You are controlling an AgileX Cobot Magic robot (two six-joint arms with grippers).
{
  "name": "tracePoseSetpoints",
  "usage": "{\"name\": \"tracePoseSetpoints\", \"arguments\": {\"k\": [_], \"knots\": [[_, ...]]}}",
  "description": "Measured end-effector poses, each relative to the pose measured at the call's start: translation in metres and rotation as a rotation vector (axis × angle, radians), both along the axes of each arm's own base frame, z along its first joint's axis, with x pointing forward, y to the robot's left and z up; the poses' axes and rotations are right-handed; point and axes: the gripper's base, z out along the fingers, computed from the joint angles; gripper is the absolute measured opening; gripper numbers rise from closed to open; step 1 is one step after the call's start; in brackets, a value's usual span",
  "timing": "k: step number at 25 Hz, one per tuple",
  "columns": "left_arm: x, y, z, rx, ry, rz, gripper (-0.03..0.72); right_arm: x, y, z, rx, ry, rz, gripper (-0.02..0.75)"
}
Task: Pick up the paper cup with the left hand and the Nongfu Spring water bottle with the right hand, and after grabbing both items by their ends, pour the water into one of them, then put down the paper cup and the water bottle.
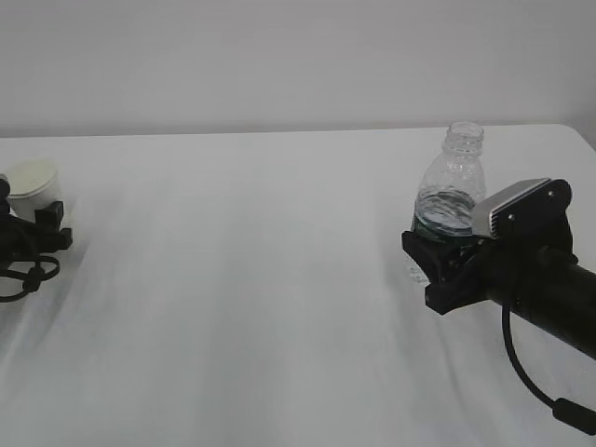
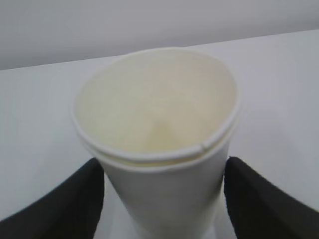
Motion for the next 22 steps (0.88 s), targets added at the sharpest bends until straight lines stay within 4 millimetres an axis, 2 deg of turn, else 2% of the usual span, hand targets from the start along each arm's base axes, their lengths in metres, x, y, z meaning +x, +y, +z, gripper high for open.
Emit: {"name": "tracePoseSetpoints", "arguments": {"k": [3,9,18,22], "knots": [[0.002,0.0,0.0,0.0,-0.005,0.0,0.552,0.0,0.0,0.0,0.0,0.0,0.0,0.454],[0.003,0.0,0.001,0.001,-0.009,-0.002,0.643,0.0,0.0,0.0,0.0,0.0,0.002,0.445],[0.016,0.0,-0.008,0.001,-0.019,-0.003,0.65,0.0,0.001,0.0,-0.002,0.0,0.011,0.443],[0.024,0.001,-0.006,0.002,-0.044,-0.003,0.647,0.0,0.001,0.0,-0.002,0.0,0.011,0.442]]}}
